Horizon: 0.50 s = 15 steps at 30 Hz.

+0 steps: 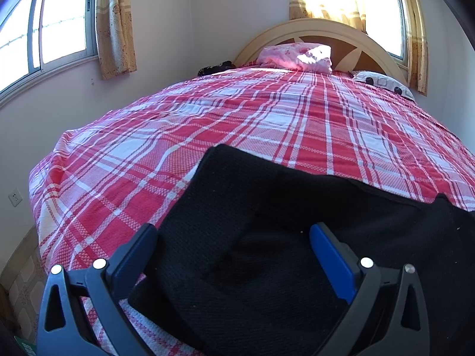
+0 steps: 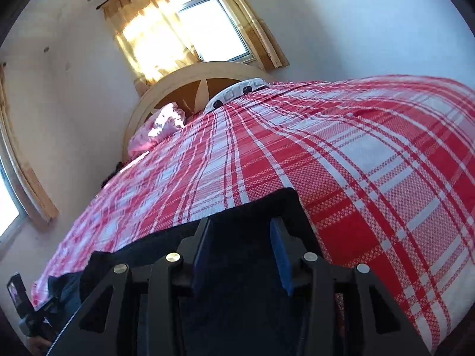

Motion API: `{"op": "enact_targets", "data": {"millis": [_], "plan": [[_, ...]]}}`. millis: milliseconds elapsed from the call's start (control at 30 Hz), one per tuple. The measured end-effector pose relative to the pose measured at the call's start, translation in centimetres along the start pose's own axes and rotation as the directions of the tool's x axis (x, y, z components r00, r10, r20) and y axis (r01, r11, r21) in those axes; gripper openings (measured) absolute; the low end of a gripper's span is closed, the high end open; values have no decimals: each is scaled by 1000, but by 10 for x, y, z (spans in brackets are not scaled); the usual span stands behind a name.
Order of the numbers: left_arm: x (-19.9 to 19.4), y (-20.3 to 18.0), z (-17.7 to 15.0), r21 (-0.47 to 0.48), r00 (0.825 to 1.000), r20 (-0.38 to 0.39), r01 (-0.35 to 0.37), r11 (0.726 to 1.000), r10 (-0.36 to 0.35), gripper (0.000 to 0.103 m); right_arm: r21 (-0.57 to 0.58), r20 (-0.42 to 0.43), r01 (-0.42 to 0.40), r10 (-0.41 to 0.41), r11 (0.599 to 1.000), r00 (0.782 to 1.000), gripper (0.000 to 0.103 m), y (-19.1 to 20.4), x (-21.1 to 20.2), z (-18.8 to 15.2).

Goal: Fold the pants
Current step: 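Grasp the folded black pants edge with the left gripper and lift it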

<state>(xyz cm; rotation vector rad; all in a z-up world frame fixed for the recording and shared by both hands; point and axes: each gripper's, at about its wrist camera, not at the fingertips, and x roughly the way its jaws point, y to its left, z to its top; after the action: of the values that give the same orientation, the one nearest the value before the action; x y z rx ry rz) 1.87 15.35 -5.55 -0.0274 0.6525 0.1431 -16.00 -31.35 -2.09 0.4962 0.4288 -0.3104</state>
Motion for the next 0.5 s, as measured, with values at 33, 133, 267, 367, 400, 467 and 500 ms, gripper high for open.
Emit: {"op": "enact_targets", "data": {"millis": [33, 133, 267, 367, 400, 467, 500], "plan": [[-1, 1, 0, -1, 1000, -4, 9, 1000, -9, 103, -28, -4, 15, -15, 1000, 1000, 47, 6, 0, 1], [-11, 10, 5, 1, 998, -28, 54, 999, -54, 103, -25, 36, -22, 23, 999, 999, 47, 22, -15, 1], [-33, 47, 14, -46, 1000, -4, 11, 999, -11, 103, -183, 13, -134, 139, 974, 990, 47, 78, -34, -19], [-40, 77, 17, -106, 1000, -20, -8, 994, 6, 103, -279, -52, -213, 207, 936, 977, 47, 118, -33, -40], [-40, 85, 17, -121, 999, -37, -23, 992, 19, 103, -306, -69, -239, 229, 922, 971, 47, 133, -31, -48], [-39, 98, 13, -154, 998, -47, -43, 987, 36, 103, -343, -89, -241, 224, 908, 971, 47, 153, -26, -61], [-38, 101, 10, -172, 998, -50, -46, 984, 38, 103, -352, -101, -228, 206, 908, 973, 47, 159, -20, -67]]}}
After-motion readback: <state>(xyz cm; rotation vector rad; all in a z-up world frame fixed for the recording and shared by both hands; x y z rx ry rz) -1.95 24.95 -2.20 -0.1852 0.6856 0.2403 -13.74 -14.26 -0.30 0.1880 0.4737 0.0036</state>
